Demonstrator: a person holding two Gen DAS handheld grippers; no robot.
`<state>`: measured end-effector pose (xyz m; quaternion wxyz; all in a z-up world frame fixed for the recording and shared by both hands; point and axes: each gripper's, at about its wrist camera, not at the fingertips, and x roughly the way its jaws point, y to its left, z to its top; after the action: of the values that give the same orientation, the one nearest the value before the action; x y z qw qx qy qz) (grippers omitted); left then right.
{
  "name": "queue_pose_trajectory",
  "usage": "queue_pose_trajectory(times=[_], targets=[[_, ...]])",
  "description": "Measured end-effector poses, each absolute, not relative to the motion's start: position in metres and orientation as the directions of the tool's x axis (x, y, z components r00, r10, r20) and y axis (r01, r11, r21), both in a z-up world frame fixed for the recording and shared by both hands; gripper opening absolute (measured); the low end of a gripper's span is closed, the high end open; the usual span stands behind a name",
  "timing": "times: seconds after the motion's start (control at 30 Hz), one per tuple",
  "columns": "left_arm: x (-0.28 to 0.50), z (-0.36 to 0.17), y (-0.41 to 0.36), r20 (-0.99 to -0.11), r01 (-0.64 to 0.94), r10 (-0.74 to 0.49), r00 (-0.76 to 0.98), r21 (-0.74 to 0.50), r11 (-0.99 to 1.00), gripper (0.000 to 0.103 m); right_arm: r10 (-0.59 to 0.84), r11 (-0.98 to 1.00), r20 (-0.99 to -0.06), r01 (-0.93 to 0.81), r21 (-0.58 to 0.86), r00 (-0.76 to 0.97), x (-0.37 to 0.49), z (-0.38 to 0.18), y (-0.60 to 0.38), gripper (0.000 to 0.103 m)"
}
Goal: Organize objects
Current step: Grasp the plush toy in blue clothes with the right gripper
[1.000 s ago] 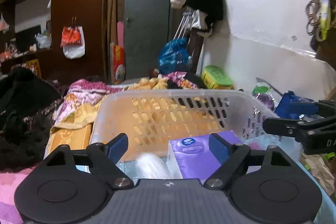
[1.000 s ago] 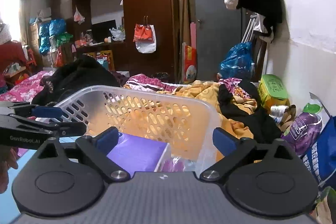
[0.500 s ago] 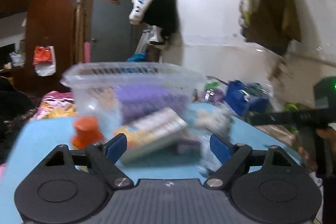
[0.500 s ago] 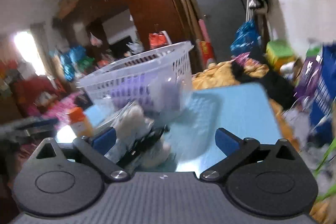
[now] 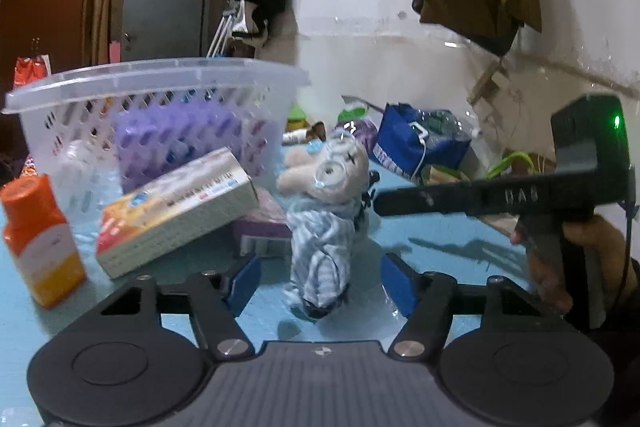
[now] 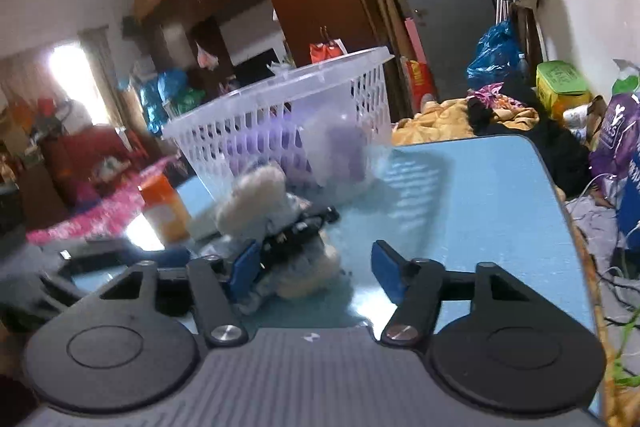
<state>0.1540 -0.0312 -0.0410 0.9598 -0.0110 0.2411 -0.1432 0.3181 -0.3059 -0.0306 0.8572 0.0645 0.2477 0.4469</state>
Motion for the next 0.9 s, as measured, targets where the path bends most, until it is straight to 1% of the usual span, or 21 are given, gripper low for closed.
queue_pose_trajectory(times=[0.03, 0.13, 0.2, 0.3, 0.37, 0.4, 0.43, 0.5, 0.53, 0.57, 0.67, 0.73, 0.83, 0.9], targets=[[0.157, -0.042, -0.032, -0.464, 0.267, -0.277, 0.841, -0.089, 0.959, 0.068, 0.797, 0.595, -0.365, -0.732, 0.333, 0.482, 0.318, -0.03, -0.304, 0.057], [0.161, -0.046, -0.034, -0.476, 0.263, -0.273, 0.836, -0.088, 0.961, 0.065, 0.799, 0.593, -0.362, -0.732, 0.336, 0.481, 0.319, -0.029, -0.297, 0.057], [0.164, -0.048, -0.035, -0.487, 0.263, -0.272, 0.83, -0.089, 0.961, 0.062, 0.799, 0.587, -0.383, -0.742, 0.325, 0.464, 0.322, -0.03, -0.289, 0.059], [0.168, -0.052, -0.036, -0.499, 0.263, -0.27, 0.824, -0.086, 0.961, 0.056, 0.813, 0.57, -0.373, -0.742, 0.353, 0.447, 0.325, -0.031, -0.286, 0.06], [0.168, -0.054, -0.036, -0.498, 0.259, -0.266, 0.825, -0.086, 0.962, 0.05, 0.817, 0.561, -0.371, -0.757, 0.334, 0.442, 0.322, -0.029, -0.282, 0.056], [0.168, -0.054, -0.034, -0.497, 0.256, -0.266, 0.826, -0.089, 0.963, 0.042, 0.817, 0.557, -0.379, -0.763, 0.327, 0.434, 0.321, -0.03, -0.28, 0.052], [0.169, -0.055, -0.033, -0.498, 0.253, -0.265, 0.826, -0.094, 0.963, 0.037, 0.815, 0.559, -0.382, -0.767, 0.315, 0.437, 0.318, -0.031, -0.279, 0.05], [0.169, -0.055, -0.031, -0.497, 0.252, -0.266, 0.826, -0.097, 0.963, 0.036, 0.818, 0.553, -0.377, -0.775, 0.306, 0.435, 0.317, -0.03, -0.279, 0.049], [0.168, -0.055, -0.031, -0.495, 0.253, -0.266, 0.827, -0.094, 0.963, 0.035, 0.827, 0.541, -0.368, -0.779, 0.317, 0.424, 0.317, -0.029, -0.281, 0.04], [0.168, -0.055, -0.032, -0.491, 0.254, -0.264, 0.83, -0.09, 0.963, 0.035, 0.837, 0.528, -0.359, -0.783, 0.329, 0.414, 0.317, -0.029, -0.282, 0.037], [0.167, -0.055, -0.036, -0.489, 0.249, -0.248, 0.837, -0.063, 0.966, 0.035, 0.831, 0.533, -0.363, -0.789, 0.305, 0.421, 0.314, -0.028, -0.28, 0.037], [0.167, -0.054, -0.035, -0.485, 0.249, -0.249, 0.838, -0.066, 0.966, 0.035, 0.833, 0.53, -0.365, -0.787, 0.315, 0.415, 0.316, -0.027, -0.28, 0.037], [0.168, -0.054, -0.036, -0.491, 0.252, -0.25, 0.835, -0.062, 0.966, 0.035, 0.823, 0.547, -0.377, -0.774, 0.32, 0.425, 0.319, -0.027, -0.278, 0.048], [0.17, -0.053, -0.037, -0.499, 0.251, -0.246, 0.831, -0.058, 0.966, 0.035, 0.827, 0.539, -0.378, -0.779, 0.32, 0.416, 0.321, -0.029, -0.277, 0.049]])
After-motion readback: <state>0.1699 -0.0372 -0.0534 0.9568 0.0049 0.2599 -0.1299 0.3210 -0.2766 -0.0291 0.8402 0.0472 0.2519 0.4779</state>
